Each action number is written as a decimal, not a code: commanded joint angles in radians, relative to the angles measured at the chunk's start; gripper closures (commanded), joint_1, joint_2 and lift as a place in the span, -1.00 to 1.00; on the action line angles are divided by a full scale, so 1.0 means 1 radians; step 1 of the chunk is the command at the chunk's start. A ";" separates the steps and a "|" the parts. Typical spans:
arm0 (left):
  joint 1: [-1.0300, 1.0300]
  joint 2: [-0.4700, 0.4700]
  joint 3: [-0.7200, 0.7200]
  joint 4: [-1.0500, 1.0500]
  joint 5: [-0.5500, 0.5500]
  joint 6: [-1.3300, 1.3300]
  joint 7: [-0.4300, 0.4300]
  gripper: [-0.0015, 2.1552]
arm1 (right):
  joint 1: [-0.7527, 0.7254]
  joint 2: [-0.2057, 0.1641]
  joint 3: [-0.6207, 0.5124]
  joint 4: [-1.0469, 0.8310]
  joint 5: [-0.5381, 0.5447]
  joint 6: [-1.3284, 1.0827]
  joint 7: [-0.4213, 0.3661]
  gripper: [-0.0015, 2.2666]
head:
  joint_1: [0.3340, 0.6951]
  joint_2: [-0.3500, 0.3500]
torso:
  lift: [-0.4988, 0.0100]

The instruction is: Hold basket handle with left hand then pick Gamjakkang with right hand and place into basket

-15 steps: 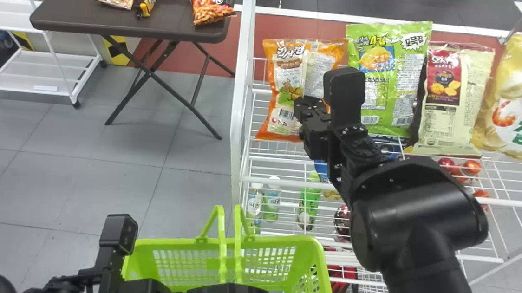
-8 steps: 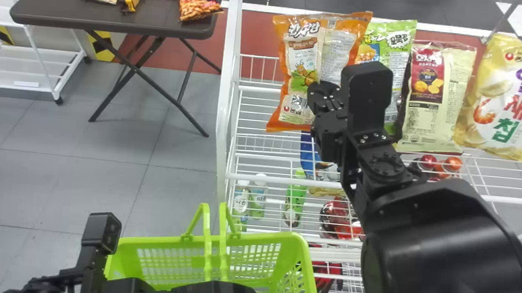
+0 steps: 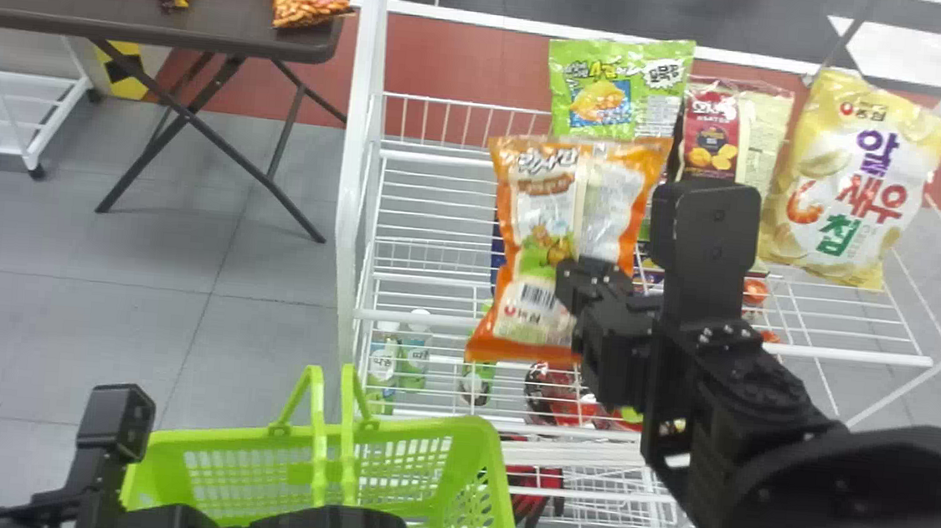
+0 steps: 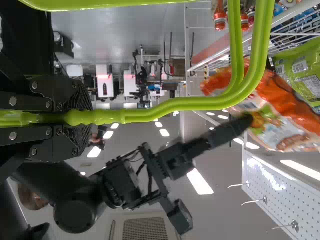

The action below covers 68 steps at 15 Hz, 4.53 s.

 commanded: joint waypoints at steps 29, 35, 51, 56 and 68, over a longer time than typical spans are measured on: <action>-0.039 -0.030 0.013 0.048 0.005 -0.003 0.006 0.99 | 0.003 -0.098 0.385 -0.116 0.159 0.349 0.377 -0.94 | 1.00 0.26 | 0.89; -0.040 -0.030 0.013 0.064 0.005 -0.006 0.003 0.99 | 0.112 -0.113 0.172 -0.122 0.124 0.349 0.180 -0.93 | 1.00 0.08 | 0.89; -0.043 -0.036 0.006 0.073 0.002 -0.006 0.008 0.99 | 0.208 -0.022 -0.416 0.423 -0.304 -1.006 0.162 -0.93 | 1.00 -0.88 | 0.89; -0.043 -0.036 0.008 0.073 0.002 -0.006 0.008 0.99 | 0.238 0.011 -0.459 0.568 -0.334 -1.279 0.262 -0.93 | 1.00 -0.91 | 0.89; -0.042 -0.036 0.010 0.071 0.005 -0.003 0.006 0.99 | 0.290 0.011 -0.431 0.588 -0.308 -1.371 0.269 -0.93 | 1.00 -0.93 | 0.89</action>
